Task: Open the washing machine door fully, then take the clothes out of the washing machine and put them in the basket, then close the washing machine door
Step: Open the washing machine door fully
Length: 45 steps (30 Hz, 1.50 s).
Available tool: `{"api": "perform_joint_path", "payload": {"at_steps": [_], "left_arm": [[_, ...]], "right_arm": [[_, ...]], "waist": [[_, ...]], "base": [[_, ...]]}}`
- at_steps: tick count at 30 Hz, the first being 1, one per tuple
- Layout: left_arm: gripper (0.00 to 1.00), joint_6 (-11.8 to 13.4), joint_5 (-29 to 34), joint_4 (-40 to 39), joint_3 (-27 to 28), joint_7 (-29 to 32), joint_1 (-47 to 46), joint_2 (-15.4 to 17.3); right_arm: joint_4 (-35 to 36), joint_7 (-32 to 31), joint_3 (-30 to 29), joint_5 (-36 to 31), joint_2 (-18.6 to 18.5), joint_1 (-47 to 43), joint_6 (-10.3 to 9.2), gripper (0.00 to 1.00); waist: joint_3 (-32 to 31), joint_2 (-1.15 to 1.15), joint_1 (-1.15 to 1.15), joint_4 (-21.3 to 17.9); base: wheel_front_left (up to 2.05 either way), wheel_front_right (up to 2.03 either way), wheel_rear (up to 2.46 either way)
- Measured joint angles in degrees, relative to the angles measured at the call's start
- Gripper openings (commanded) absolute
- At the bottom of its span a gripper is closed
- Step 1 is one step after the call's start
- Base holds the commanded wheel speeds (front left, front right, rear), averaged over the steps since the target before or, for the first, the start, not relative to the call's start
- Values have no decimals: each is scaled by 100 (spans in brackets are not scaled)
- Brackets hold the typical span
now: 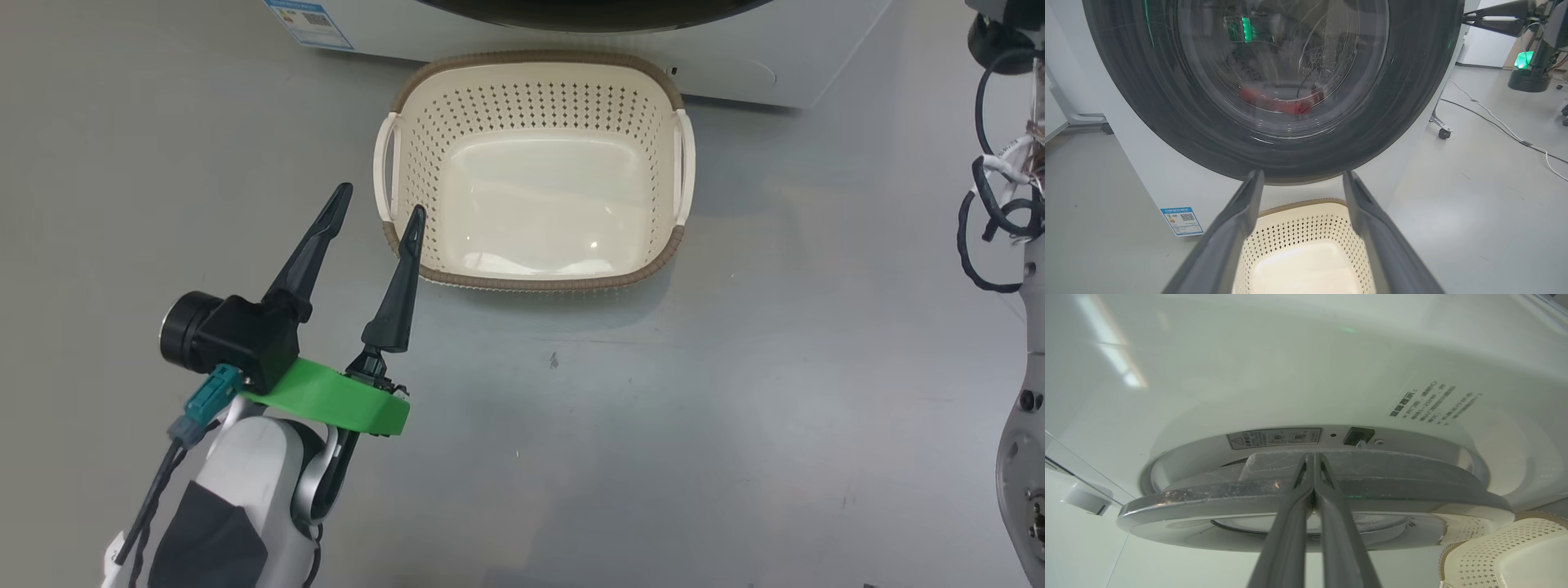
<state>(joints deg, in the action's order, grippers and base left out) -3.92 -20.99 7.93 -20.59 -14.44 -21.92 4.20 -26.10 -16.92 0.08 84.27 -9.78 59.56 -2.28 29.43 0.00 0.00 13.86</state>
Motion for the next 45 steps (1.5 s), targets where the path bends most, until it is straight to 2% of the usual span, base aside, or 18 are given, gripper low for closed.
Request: {"api": "perform_joint_path", "payload": {"at_steps": [6,22,34,45], "left_arm": [[100,-49,0,26,-48,0,-153,-78],[100,-100,-1,86,-36,0,-269,-156],[100,-102,3,92,82,0,-305,-180],[100,-149,101,243,109,0,-305,-194]], "right_arm": [[-286,-44,-88,44,-37,324,-89,0],[-873,-439,21,57,-270,857,-71,0],[-1163,-1083,11,464,-310,932,71,0],[-1406,-1702,41,768,-280,847,297,0]], "waist": [[159,0,0,88],[298,0,0,302],[301,0,0,292],[133,0,0,213]], "base": [[0,0,0],[0,0,0],[0,0,0],[0,0,0]]}}
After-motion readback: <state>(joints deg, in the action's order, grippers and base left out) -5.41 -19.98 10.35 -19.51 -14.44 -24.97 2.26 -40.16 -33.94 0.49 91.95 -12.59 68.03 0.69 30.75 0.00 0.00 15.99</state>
